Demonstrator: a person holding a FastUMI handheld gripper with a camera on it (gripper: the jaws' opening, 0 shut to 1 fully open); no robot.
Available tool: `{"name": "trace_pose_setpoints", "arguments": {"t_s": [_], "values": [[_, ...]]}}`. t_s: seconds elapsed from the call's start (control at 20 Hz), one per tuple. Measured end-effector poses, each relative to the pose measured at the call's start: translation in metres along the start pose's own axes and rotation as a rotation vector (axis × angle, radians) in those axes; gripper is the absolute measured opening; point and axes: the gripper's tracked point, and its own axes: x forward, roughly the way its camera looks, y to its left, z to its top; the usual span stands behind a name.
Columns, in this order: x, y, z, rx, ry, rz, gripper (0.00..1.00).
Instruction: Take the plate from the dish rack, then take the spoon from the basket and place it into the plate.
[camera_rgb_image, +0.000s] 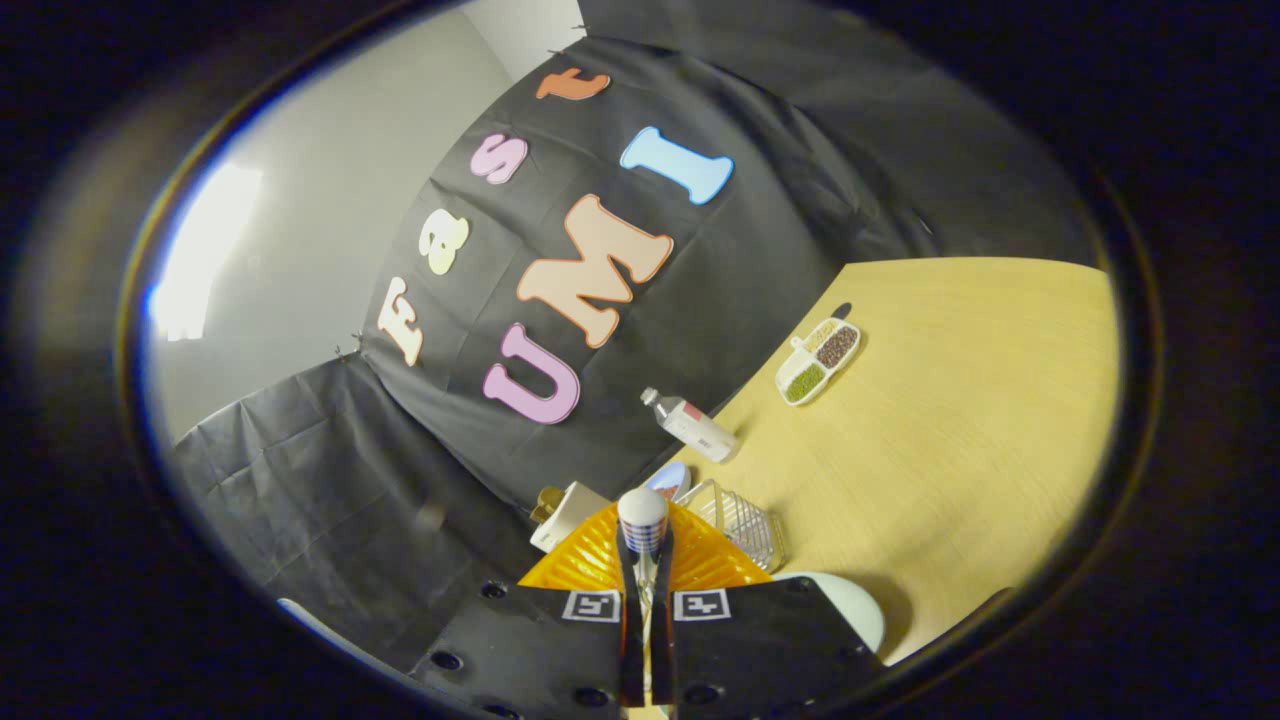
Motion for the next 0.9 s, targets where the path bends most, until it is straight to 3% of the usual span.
{"name": "trace_pose_setpoints", "arguments": {"t_s": [0.25, 0.55, 0.9], "values": [[-0.024, -0.033, -0.036, 0.033, 0.116, -0.018, 0.05], [-0.028, -0.072, -0.050, 0.100, 0.167, -0.049, 0.06], [-0.028, -0.083, -0.066, 0.116, 0.216, -0.053, 0.06]]}}
